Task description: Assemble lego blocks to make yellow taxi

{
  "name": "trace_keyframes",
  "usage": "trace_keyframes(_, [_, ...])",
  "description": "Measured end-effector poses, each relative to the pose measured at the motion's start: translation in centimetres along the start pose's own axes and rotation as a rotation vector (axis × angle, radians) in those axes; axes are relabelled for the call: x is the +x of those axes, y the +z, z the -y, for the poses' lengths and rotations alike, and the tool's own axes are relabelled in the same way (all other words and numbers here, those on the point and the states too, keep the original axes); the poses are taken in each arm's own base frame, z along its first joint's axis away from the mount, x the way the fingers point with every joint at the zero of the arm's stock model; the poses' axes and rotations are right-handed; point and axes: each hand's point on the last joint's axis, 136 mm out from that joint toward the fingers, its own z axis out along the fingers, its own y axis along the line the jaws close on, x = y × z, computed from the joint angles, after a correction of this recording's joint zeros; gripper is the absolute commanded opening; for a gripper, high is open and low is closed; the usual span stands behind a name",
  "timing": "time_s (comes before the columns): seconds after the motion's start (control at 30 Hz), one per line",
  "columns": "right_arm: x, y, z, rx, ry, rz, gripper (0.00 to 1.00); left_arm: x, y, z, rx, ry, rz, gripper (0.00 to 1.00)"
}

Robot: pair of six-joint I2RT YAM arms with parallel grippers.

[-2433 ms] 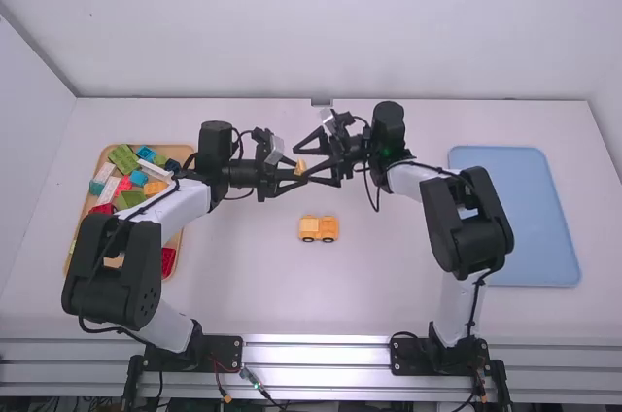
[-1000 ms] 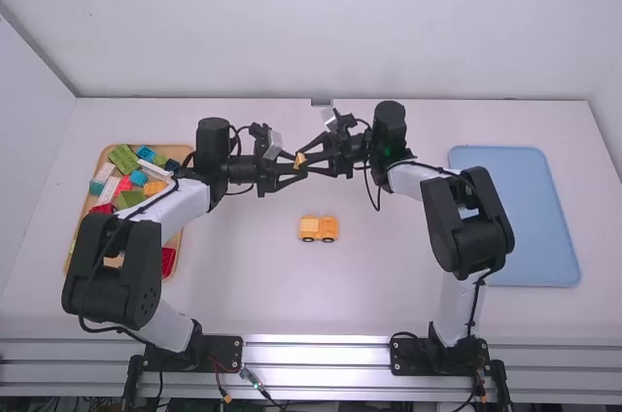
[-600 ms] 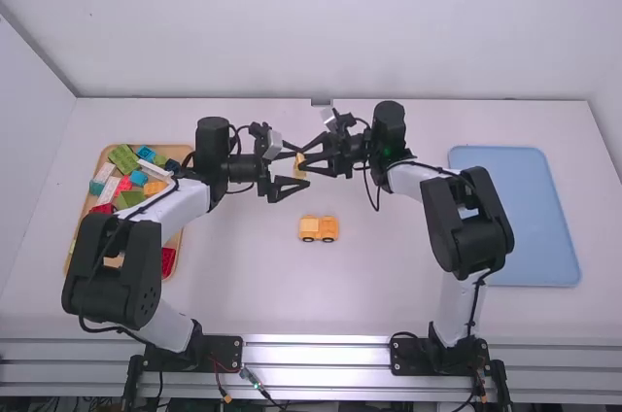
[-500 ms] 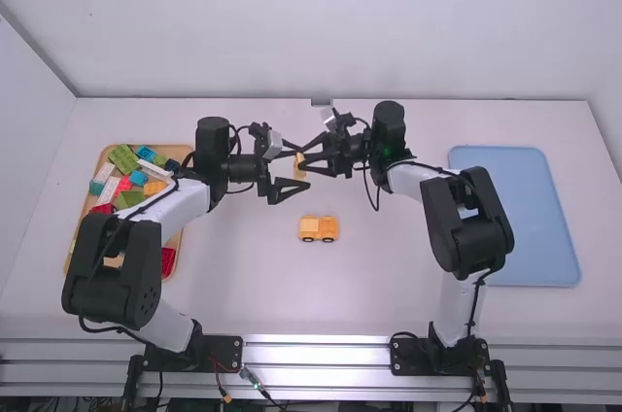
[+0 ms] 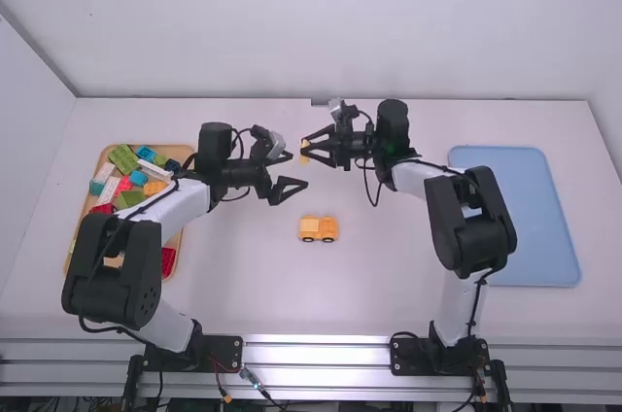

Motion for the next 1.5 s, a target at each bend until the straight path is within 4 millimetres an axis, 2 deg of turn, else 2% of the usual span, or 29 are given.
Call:
trace_keyframes(0.1, [1.4,-0.4,2.7,0.131,0.138,-0.059,0.13,0.2,-0.1,-0.7,-0.037,-0.001,-0.009,0.99])
trace_keyframes(0.17, [1.9,-0.5,3.7,0.195,0.185,-0.101,0.14,0.3,-0.2,-1.1,-0.058,0.001,-0.016,0.99])
trace_keyframes(0.27, [2.9,-0.9,4.8,0.316,0.243,-0.237,0.13,0.6,-0.3,-2.0,-0.107,-0.003,-0.031,0.99])
trace_keyframes(0.33, [3.3,-1.2,4.9,0.379,0.262,-0.329,0.12,0.7,-0.4,-2.5,-0.139,-0.003,-0.041,0.99])
trace_keyframes(0.4, [3.6,-1.5,4.7,0.432,0.265,-0.416,0.11,0.9,-0.5,-3.0,-0.166,-0.001,-0.05,0.99])
trace_keyframes(0.5, [3.9,-3.1,4.2,0.6,0.257,-0.628,0.09,0.7,-0.8,-4.5,-0.251,0.021,-0.057,0.99])
trace_keyframes(0.67, [5.6,-5.4,3.3,0.752,0.322,-0.802,0.04,-0.1,-1.8,-6.3,-0.329,0.054,-0.034,0.99])
trace_keyframes(0.87, [9.2,-9.9,2.0,0.972,0.556,-0.944,0.03,-1.6,-3.8,-8.5,-0.413,0.104,0.026,0.99])
trace_keyframes(0.9, [9.4,-10.1,1.9,0.979,0.563,-0.947,0.03,-1.6,-3.8,-8.5,-0.414,0.105,0.027,0.99])
trace_keyframes(1.0, [12.5,-11.6,1.0,1.056,0.693,-0.995,0.0,-2.1,-4.1,-8.8,-0.426,0.113,0.046,0.99])
trace_keyframes(1.27, [17.5,-11.9,-0.1,1.088,0.871,-0.985,0.0,-2.2,-4.1,-8.8,-0.424,0.094,0.052,0.99])
trace_keyframes(1.5, [20.1,-12.6,-0.9,1.19,1.03,-0.945,0.0,-2.2,-4.0,-8.8,-0.423,0.078,0.056,0.99])
